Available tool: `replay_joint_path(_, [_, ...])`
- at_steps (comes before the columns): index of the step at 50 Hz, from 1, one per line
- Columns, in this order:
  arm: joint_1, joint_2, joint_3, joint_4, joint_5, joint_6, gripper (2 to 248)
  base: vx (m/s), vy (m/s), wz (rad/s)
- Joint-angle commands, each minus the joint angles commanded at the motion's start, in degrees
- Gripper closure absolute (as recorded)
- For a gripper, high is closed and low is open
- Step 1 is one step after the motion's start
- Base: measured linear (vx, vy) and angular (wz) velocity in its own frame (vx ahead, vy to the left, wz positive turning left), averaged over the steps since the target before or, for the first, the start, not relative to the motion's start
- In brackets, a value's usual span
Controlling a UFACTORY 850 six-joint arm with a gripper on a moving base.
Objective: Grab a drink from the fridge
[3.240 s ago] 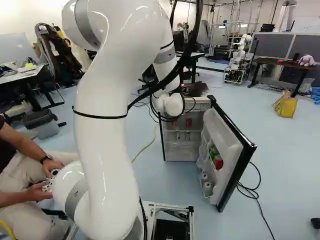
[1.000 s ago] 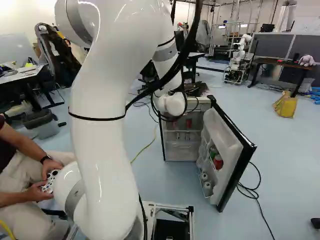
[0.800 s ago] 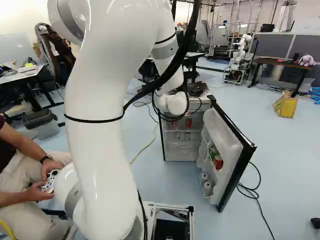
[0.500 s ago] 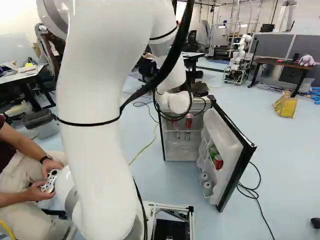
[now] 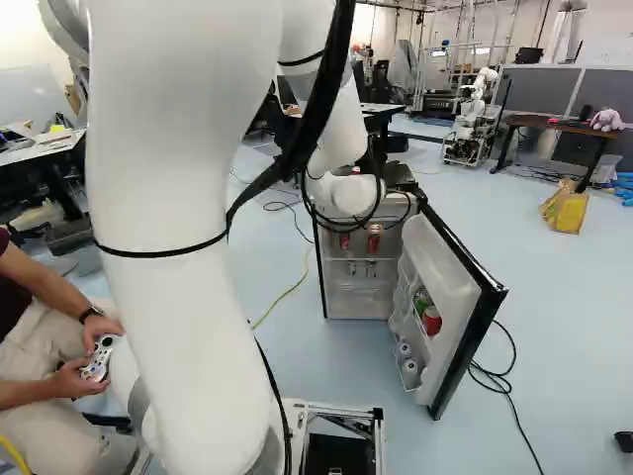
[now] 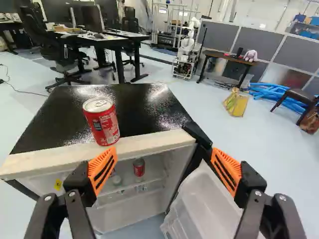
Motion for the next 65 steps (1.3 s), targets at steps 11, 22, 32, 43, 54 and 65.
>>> replay_joint_path(11, [-0.9, 0.7, -0.7, 1.4, -3.5, 0.0, 3, 0.0, 0.0, 0.0])
replay_joint_path(22, [-1.8, 1.3, -1.6, 2.6, -7.0, 0.0, 3, 0.0, 0.0, 0.0])
replay_joint_path(32, [-2.7, 1.8, -2.5, 3.5, -10.2, 0.0, 3, 0.0, 0.0, 0.0])
replay_joint_path(43, [-3.8, 2.1, -3.7, 4.4, -13.6, 0.0, 3, 0.0, 0.0, 0.0])
replay_joint_path(54, [-5.3, 2.1, -5.1, 5.3, -17.1, 0.0, 3, 0.0, 0.0, 0.0])
replay_joint_path(65, [-6.9, 2.1, -6.6, 6.2, -20.5, 0.0, 3, 0.0, 0.0, 0.0])
